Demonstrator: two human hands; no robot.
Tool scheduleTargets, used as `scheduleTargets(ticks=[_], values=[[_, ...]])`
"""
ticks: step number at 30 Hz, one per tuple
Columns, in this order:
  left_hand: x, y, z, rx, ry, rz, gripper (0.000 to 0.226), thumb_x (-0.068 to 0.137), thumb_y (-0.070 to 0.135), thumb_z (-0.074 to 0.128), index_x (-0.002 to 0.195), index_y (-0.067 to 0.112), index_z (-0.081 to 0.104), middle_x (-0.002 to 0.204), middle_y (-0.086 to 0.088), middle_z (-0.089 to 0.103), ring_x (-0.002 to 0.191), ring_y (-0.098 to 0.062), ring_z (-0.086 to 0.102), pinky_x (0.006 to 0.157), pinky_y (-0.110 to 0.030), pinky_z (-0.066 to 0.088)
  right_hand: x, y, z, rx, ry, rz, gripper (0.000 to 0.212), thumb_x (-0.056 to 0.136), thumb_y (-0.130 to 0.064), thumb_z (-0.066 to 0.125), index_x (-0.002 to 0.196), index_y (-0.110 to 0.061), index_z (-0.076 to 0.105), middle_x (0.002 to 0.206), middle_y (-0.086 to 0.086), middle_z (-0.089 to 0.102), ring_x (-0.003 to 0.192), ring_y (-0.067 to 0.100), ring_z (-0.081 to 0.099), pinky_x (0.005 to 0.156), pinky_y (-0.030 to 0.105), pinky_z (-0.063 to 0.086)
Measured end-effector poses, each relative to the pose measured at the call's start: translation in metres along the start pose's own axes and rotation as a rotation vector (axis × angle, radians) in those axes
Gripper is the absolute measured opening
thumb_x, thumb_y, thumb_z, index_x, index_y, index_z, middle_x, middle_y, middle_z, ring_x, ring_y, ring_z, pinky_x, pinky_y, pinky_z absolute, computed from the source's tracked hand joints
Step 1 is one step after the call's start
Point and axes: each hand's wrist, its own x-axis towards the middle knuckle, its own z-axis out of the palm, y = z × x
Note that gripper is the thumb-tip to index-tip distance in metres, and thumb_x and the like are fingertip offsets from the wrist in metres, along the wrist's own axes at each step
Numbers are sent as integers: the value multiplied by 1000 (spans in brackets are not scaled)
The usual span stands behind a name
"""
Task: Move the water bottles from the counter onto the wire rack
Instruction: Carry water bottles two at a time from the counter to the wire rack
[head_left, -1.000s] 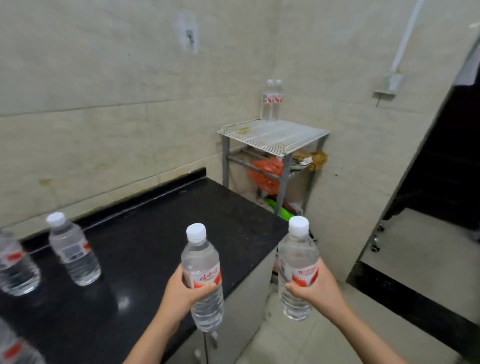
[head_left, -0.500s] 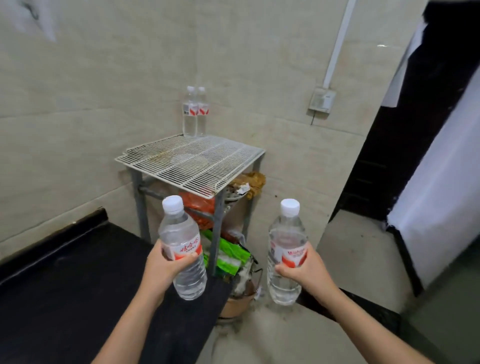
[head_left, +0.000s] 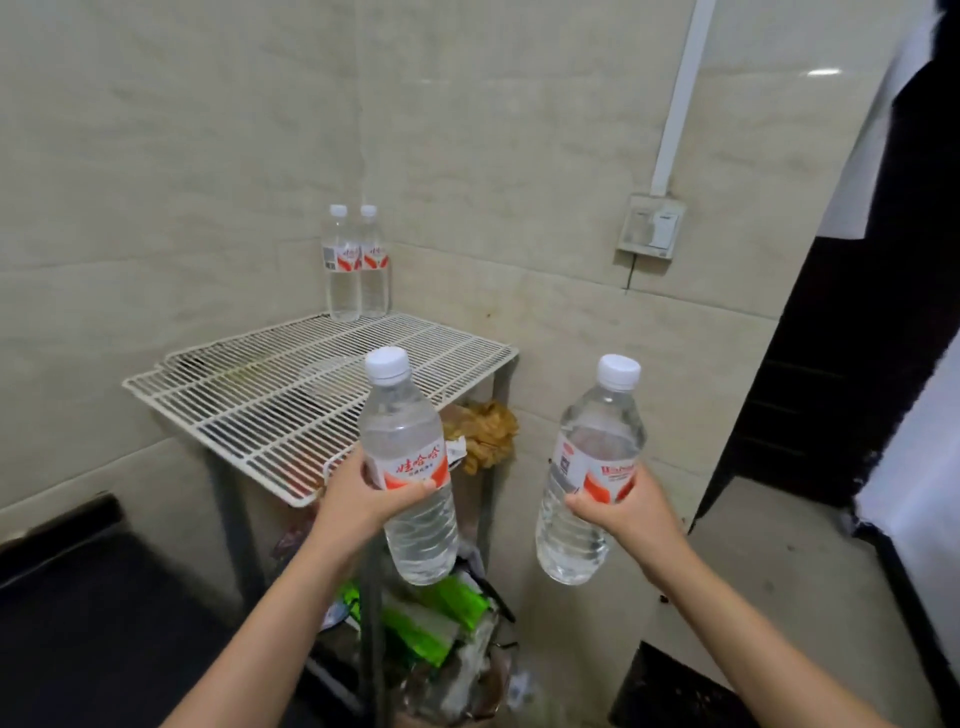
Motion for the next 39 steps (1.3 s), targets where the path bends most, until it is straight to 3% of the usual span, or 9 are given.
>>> scheduleTargets(ticks=[5,8,10,14,17,21,26,33,39], values=[[49,20,35,-18,119,84,61,35,21,85,90,26,60,80,8,73,76,-5,68,63,-16,53,74,6,-38,-11,-63,-65,48,60,0,79,99,-16,56,89,-5,66,68,-8,64,59,6,48],[78,30,36,-47,236,119,55,52,9,80,102,12,58,95,-2,68,84,-13,67,65,-19,52,115,10,-45,14,-82,-91,59,54,-9,81,108,-11,57,97,3,68,84,11,66,74,22,52],[103,38,31,-57,304,140,47,58,7,77,101,13,57,97,-5,67,89,-19,64,71,-25,50,142,9,-45,31,-97,-97,58,55,-9,81,108,-10,58,97,3,69,85,13,67,78,28,54],[166,43,10,-2,435,155,43,55,15,80,92,13,58,96,-9,66,94,-29,62,84,-38,47,201,5,-31,47,-198,-136,47,64,6,76,100,-18,59,93,-3,69,75,1,67,61,10,53],[216,40,-2,53,462,148,64,51,26,82,107,7,57,104,-12,66,97,-29,63,85,-39,48,249,-4,-9,66,-214,-169,49,65,2,77,107,-14,58,98,-1,68,86,8,65,62,9,53],[287,25,-12,74,476,110,49,67,14,76,110,8,52,107,-12,63,99,-29,59,85,-40,46,319,-17,30,99,-257,-209,52,62,-3,80,108,-11,57,98,1,68,88,14,66,64,13,54],[351,1,-23,111,492,71,38,67,13,76,100,12,55,87,1,64,87,-23,61,78,-35,48,395,-22,85,141,-307,-163,48,66,-3,77,108,-13,55,98,3,66,87,15,64,70,21,52],[381,-17,-52,183,536,19,50,66,17,78,110,18,53,105,-4,66,97,-23,62,88,-42,49,457,-1,165,156,-413,-46,44,67,-15,77,104,-25,55,96,-4,67,89,15,65,82,38,55],[380,-11,-59,204,615,-13,49,66,12,77,109,16,52,94,5,64,93,-18,62,84,-35,48,489,-4,214,207,-634,-50,55,69,-3,74,118,-16,52,104,1,67,97,17,64,88,37,52]])
